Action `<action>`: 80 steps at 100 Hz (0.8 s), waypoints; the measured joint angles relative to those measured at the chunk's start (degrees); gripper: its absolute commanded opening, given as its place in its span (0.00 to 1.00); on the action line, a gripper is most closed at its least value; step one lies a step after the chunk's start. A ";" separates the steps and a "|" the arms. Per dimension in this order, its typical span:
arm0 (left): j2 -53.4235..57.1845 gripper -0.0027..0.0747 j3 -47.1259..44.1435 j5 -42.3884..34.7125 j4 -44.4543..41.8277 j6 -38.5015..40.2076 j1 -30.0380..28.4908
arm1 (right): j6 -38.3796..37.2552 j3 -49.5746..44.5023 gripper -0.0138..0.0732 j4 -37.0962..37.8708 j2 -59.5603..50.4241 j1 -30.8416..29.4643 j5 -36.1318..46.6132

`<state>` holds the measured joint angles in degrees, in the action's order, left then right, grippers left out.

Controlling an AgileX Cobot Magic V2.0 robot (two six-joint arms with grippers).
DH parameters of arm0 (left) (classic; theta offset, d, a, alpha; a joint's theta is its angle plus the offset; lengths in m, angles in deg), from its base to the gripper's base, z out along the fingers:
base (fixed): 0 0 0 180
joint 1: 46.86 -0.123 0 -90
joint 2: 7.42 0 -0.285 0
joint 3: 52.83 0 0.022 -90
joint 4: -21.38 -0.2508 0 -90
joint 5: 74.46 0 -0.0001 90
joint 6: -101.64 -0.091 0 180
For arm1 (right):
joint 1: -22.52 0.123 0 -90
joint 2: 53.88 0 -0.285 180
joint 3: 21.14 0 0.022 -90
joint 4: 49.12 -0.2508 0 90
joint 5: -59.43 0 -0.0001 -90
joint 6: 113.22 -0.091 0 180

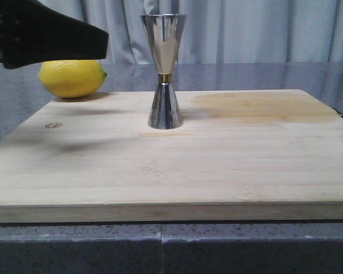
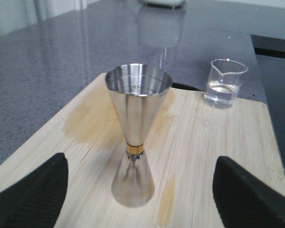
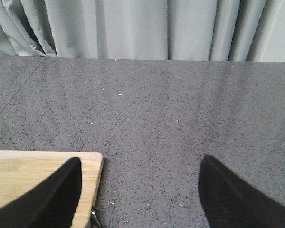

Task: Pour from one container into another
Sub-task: 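Move the open left gripper toward the steel jigger's lower cone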

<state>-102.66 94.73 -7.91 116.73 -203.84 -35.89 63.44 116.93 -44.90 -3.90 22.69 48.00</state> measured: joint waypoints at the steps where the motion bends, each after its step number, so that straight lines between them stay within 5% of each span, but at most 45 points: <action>1: -0.35 0.77 0.14 0.00 0.20 -0.10 0.40 | 0.00 0.00 0.70 0.00 0.00 0.00 0.00; 80: -7.99 0.68 5.66 -2.89 5.77 -3.48 9.39 | 0.00 0.00 0.70 0.00 0.00 0.00 0.00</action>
<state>-110.65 100.40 -10.80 122.50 -207.32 -26.50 63.44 116.93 -44.90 -3.90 22.69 48.00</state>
